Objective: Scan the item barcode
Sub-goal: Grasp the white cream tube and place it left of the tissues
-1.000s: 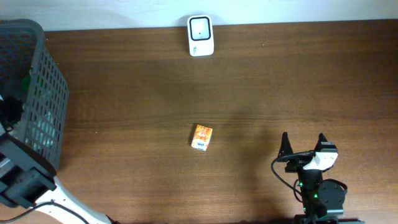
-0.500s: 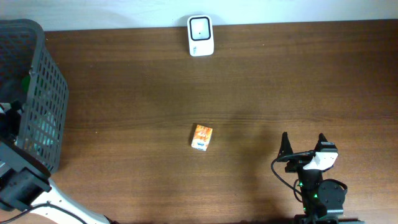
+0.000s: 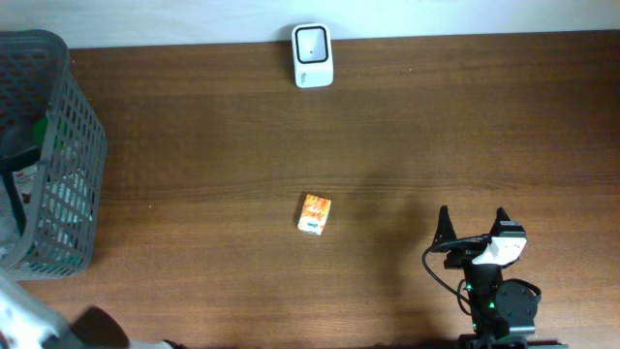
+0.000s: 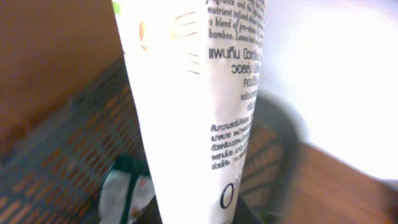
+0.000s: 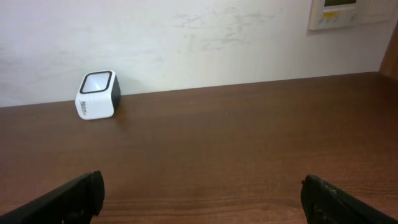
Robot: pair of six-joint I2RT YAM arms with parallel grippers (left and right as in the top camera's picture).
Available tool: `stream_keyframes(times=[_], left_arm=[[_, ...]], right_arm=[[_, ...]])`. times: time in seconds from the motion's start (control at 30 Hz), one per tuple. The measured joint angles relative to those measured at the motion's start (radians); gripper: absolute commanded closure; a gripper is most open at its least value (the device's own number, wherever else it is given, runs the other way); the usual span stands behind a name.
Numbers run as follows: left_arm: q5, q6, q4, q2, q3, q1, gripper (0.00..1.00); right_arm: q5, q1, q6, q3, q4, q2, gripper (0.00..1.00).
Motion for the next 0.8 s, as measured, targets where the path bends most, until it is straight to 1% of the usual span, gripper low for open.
stream_keyframes(times=[0.03,0.1,0.17,0.23,0.3,0.37,0.4,0.5,0.57,0.6,0.63,0.73,0.8], left_arm=[[0.033,-0.001,-0.002,-0.079,0.024,-0.037,0.89],[0.056,-0.005,-0.037,-0.158,0.028,-0.117,0.87],[0.079,-0.005,-0.13,-0.213,0.03,-0.258,0.87],[0.08,-0.004,-0.241,-0.224,0.031,-0.396,0.87],[0.095,-0.004,-0.38,-0.204,-0.006,-0.581,0.86],[0.097,0.001,-0.401,-0.175,-0.059,-0.674,0.87],[0.093,0.004,-0.417,-0.146,-0.145,-0.746,0.87],[0.09,0.003,-0.348,-0.072,-0.359,-0.877,0.87],[0.102,0.004,-0.254,-0.043,-0.524,-0.944,0.87],[0.103,0.004,-0.252,-0.039,-0.536,-0.949,0.87],[0.13,0.003,-0.183,-0.026,-0.638,-0.972,0.87],[0.159,-0.021,-0.044,-0.026,-0.785,-0.986,0.85],[0.175,-0.039,-0.005,-0.026,-0.866,-1.004,0.83]], right_arm=[[0.0,0.0,0.0,0.0,0.0,0.0,0.02],[0.0,0.0,0.0,0.0,0.0,0.0,0.02],[0.0,0.0,0.0,0.0,0.0,0.0,0.02],[0.0,0.0,0.0,0.0,0.001,0.0,0.02],[0.0,0.0,0.0,0.0,0.0,0.0,0.02],[0.0,0.0,0.0,0.0,0.0,0.0,0.02],[0.0,0.0,0.0,0.0,0.0,0.0,0.02],[0.0,0.0,0.0,0.0,0.0,0.0,0.02],[0.0,0.0,0.0,0.0,0.001,0.0,0.02],[0.0,0.0,0.0,0.0,0.0,0.0,0.02],[0.0,0.0,0.0,0.0,0.0,-0.001,0.02],[0.0,0.0,0.0,0.0,0.0,-0.002,0.02],[0.0,0.0,0.0,0.0,0.0,-0.002,0.02]])
